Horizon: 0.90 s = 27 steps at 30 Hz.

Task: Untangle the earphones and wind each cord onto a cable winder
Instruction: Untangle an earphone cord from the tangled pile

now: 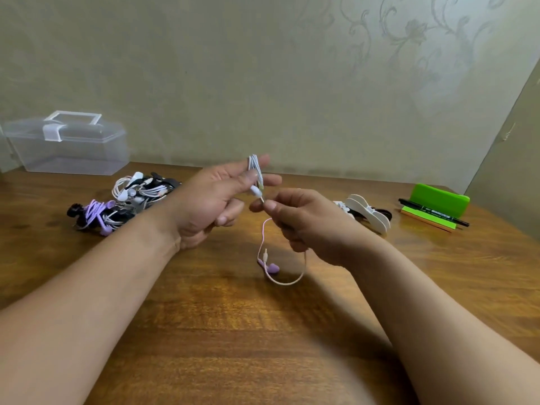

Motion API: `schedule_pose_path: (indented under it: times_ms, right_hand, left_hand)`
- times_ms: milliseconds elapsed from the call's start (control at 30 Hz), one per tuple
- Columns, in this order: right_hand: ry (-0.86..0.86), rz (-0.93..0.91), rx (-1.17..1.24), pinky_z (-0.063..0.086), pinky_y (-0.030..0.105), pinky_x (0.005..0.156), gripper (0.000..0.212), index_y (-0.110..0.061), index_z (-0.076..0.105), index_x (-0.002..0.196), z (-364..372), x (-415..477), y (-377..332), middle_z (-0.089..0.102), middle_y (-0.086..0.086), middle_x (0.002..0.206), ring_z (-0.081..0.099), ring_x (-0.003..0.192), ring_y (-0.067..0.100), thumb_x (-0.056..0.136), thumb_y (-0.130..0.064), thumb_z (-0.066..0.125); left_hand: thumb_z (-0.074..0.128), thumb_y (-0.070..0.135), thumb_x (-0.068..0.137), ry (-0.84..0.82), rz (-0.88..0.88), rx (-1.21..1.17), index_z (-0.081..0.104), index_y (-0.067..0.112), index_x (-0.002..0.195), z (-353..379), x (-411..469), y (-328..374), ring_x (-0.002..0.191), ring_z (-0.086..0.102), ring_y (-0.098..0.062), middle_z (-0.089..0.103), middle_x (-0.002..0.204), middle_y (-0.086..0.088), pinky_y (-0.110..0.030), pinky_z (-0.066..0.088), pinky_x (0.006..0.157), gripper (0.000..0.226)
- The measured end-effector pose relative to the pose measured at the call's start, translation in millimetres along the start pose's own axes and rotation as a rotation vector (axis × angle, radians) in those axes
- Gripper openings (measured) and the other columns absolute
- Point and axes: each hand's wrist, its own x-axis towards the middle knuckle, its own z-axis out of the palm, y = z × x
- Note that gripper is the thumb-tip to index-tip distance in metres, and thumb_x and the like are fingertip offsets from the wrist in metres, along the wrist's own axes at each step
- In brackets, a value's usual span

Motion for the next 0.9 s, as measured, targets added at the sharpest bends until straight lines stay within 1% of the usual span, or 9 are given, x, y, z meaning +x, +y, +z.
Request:
schedule_pose_path:
  times_ms: [67, 133, 167, 233, 367, 467, 600, 733, 900]
  right_hand:
    - [0.091, -0.051, -0.365, 0.042, 0.038, 0.054, 0.022, -0.021, 0.078, 0.106, -0.9, -3.6, -9.3, 0.055, 0.005, 0.068, 0.046, 0.06, 0.017, 0.107, -0.033, 0.059]
    - [0.166, -0.113, -0.577, 0.053, 0.044, 0.062, 0.021, -0.021, 0.078, 0.098, -4.0, -4.8, -15.9, 0.068, 0.008, 0.076, 0.057, 0.064, 0.02, 0.103, -0.036, 0.064]
    - [0.199, -0.124, -0.587, 0.053, 0.039, 0.061, 0.021, -0.021, 0.078, 0.094, -6.6, -5.5, -17.4, 0.07, 0.007, 0.077, 0.059, 0.062, 0.018, 0.101, -0.036, 0.066]
    - [0.25, -0.143, -0.521, 0.047, 0.026, 0.052, 0.016, -0.022, 0.076, 0.089, -12.9, -6.9, -20.0, 0.072, 0.007, 0.076, 0.057, 0.057, 0.01, 0.098, -0.033, 0.07]
    - [0.289, -0.219, -0.305, 0.044, 0.026, 0.062, 0.003, -0.02, 0.075, 0.093, -25.1, -2.4, -13.9, 0.072, -0.001, 0.079, 0.056, 0.064, 0.006, 0.096, -0.022, 0.074]
    - [0.205, -0.196, 0.013, 0.039, 0.022, 0.052, 0.006, -0.011, 0.071, 0.103, -28.9, -2.1, -12.0, 0.058, -0.006, 0.07, 0.047, 0.054, 0.006, 0.101, -0.017, 0.068]
    - [0.058, -0.076, 0.378, 0.028, 0.017, 0.039, 0.008, -0.01, 0.065, 0.101, -24.9, -3.8, -10.1, 0.053, -0.004, 0.061, 0.042, 0.043, 0.005, 0.103, -0.016, 0.059]
    - [-0.027, -0.039, 0.488, 0.014, 0.024, 0.044, 0.017, -0.012, 0.063, 0.09, -16.0, -0.7, -5.5, 0.051, -0.004, 0.053, 0.035, 0.041, 0.006, 0.103, -0.005, 0.054]
    - [-0.05, -0.064, 0.595, 0.024, 0.017, 0.04, 0.043, -0.021, 0.066, 0.071, 0.0, 6.0, -1.2, 0.034, 0.001, 0.068, 0.024, 0.049, 0.006, 0.109, -0.013, 0.048]
  left_hand:
    - [0.045, 0.018, 0.11, 0.067, 0.011, 0.263, 0.059, 0.019, 0.142, -0.7, 2.4, -5.1, 0.037, 0.04, 0.0, 0.066, 0.138, 0.005, -0.011, 0.032, 0.043, 0.034]
    - [0.047, 0.017, 0.109, 0.058, 0.017, 0.503, 0.059, 0.016, 0.142, -3.0, 4.9, -8.7, 0.064, 0.06, 0.019, 0.059, 0.141, 0.015, 0.001, 0.046, 0.07, 0.035]
    - [0.049, 0.018, 0.109, 0.018, 0.022, 0.583, 0.06, 0.018, 0.143, -4.6, 4.9, -10.0, 0.086, 0.06, 0.026, 0.058, 0.14, 0.021, 0.0, 0.044, 0.089, 0.035]
    - [0.051, 0.021, 0.108, -0.087, 0.028, 0.68, 0.067, 0.023, 0.135, -5.5, 2.0, -7.6, 0.109, 0.053, 0.026, 0.064, 0.127, 0.032, -0.004, 0.039, 0.097, 0.031]
    - [0.048, 0.054, 0.104, -0.289, -0.062, 0.742, 0.072, 0.025, 0.11, 7.5, -8.2, -1.7, 0.085, 0.064, -0.005, 0.072, 0.1, 0.017, -0.029, 0.05, 0.087, 0.038]
    - [0.039, 0.03, 0.112, -0.392, -0.063, 0.473, 0.07, 0.008, 0.114, 18.0, -14.4, 6.6, 0.056, 0.042, -0.021, 0.073, 0.107, -0.002, -0.03, 0.039, 0.063, 0.038]
    - [0.044, 0.017, 0.104, -0.434, -0.051, 0.058, 0.061, 0.012, 0.138, 17.2, -16.9, 15.1, 0.053, 0.038, -0.014, 0.074, 0.117, -0.01, -0.021, 0.036, 0.056, 0.038]
    - [0.054, 0.018, 0.099, -0.408, -0.024, -0.074, 0.07, 0.017, 0.132, 18.7, -13.9, 9.7, 0.048, 0.039, -0.008, 0.075, 0.115, -0.012, -0.015, 0.033, 0.051, 0.037]
    - [0.054, 0.021, 0.097, -0.22, -0.002, -0.254, 0.07, 0.014, 0.129, 17.0, -8.5, 4.7, 0.041, 0.035, -0.002, 0.075, 0.099, 0.0, -0.027, 0.021, 0.056, 0.037]
